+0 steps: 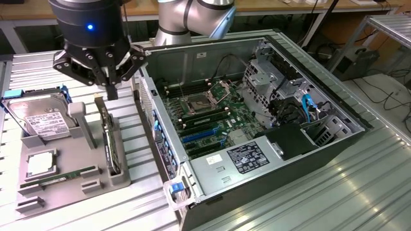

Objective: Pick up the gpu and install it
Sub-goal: 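Reach for the gpu, then pick up the gpu and move the gpu toward the slot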

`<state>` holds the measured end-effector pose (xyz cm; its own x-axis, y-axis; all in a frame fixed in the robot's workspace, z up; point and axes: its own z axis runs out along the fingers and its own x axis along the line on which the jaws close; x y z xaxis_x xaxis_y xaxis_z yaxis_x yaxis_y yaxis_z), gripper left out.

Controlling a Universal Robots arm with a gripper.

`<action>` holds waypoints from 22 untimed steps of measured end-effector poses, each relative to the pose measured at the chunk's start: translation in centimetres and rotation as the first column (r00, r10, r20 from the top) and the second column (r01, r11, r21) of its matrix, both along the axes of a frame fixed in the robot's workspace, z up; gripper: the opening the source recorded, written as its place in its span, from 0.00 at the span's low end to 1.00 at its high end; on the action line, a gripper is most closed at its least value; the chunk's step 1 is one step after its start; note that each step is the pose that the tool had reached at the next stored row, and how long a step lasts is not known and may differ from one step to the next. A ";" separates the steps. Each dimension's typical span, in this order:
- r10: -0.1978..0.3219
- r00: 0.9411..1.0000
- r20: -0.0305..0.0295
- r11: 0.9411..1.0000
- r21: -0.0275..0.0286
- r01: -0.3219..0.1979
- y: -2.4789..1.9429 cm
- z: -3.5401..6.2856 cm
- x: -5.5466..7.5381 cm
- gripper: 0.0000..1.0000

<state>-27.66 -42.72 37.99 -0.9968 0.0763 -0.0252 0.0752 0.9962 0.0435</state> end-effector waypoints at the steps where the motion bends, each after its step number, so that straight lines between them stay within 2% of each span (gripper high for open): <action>1: 0.000 1.000 0.000 1.000 0.000 0.000 -0.08 -0.19 -0.4 0.11; 3: 0.000 1.000 -0.001 1.000 0.000 0.000 -0.30 -0.70 -1.2 0.11; 5: 0.000 1.000 -0.002 1.000 -0.001 0.000 -0.41 -0.99 -1.4 0.11; 19: 0.000 1.000 -0.002 1.000 -0.001 0.000 -0.42 -1.00 -1.4 0.11; 20: 0.000 1.000 -0.002 1.000 -0.001 0.000 -0.42 -1.00 -1.4 0.11; 21: 0.000 1.000 -0.002 1.000 -0.001 0.000 -0.42 -1.00 -1.4 0.17; 22: 0.000 1.000 -0.002 1.000 -0.001 0.000 -0.42 -0.99 -1.4 0.17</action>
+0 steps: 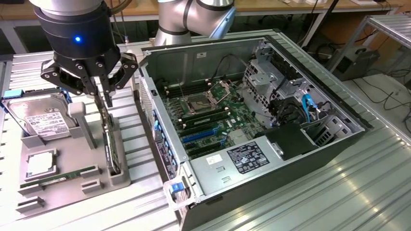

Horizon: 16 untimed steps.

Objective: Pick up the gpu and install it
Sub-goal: 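Pick up the gpu and move the gpu toward the slot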

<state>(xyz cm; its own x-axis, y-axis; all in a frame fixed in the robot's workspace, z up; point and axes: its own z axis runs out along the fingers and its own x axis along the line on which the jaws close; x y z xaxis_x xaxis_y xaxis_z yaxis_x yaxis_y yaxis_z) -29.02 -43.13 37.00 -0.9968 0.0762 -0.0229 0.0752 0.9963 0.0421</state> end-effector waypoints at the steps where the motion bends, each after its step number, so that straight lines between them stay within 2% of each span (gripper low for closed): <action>1: 0.000 1.000 0.000 1.000 0.000 0.000 0.00 0.00 0.0 0.24; 2: 0.000 1.000 0.000 1.000 0.000 0.000 0.00 0.00 0.0 0.29; 3: 0.000 1.000 0.000 1.000 0.000 0.000 0.00 -0.02 0.0 0.29; 4: 0.000 1.000 0.000 1.000 0.000 0.000 0.00 -0.12 0.0 0.36; 16: -0.001 1.000 0.001 1.000 0.000 0.001 -0.05 -3.05 -1.3 0.37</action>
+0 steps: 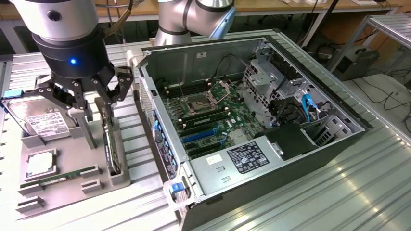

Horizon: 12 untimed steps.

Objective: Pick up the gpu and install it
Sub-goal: 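Pick up the gpu and move the gpu toward the slot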

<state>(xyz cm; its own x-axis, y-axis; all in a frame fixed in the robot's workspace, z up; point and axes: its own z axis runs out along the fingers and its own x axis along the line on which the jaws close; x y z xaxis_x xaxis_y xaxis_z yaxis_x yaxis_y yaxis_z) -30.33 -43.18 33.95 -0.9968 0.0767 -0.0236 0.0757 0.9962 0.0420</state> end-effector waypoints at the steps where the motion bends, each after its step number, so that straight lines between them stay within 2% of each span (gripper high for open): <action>1: 0.000 1.000 0.000 1.000 0.000 0.000 0.00 -0.18 0.0 0.43; 2: 0.000 1.000 0.000 1.000 0.000 0.000 0.00 -0.38 0.0 0.50; 12: -0.001 1.000 0.002 1.000 0.000 0.001 -0.02 -2.40 0.0 0.50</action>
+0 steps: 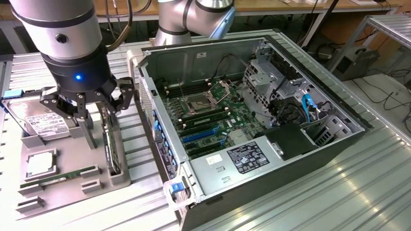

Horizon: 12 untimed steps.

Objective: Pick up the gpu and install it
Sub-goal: 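Pick up the gpu and move the gpu toward the slot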

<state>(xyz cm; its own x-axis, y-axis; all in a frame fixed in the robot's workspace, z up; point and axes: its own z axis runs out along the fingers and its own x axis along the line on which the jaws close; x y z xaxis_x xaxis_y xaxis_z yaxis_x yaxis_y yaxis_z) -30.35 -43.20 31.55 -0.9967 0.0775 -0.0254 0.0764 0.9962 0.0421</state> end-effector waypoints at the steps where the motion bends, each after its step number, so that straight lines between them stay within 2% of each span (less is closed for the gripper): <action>1: 0.000 1.000 0.001 1.000 0.000 0.000 0.00 -0.16 0.0 0.50; 4: 0.000 1.000 0.003 1.000 0.000 0.000 0.00 -0.57 0.0 0.50; 12: 0.000 1.000 0.003 1.000 0.000 0.000 0.00 -0.72 0.0 0.50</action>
<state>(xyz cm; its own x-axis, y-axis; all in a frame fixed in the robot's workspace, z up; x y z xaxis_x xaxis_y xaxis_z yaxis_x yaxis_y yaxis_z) -30.36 -43.20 30.83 -0.9966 0.0775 -0.0288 0.0763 0.9962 0.0423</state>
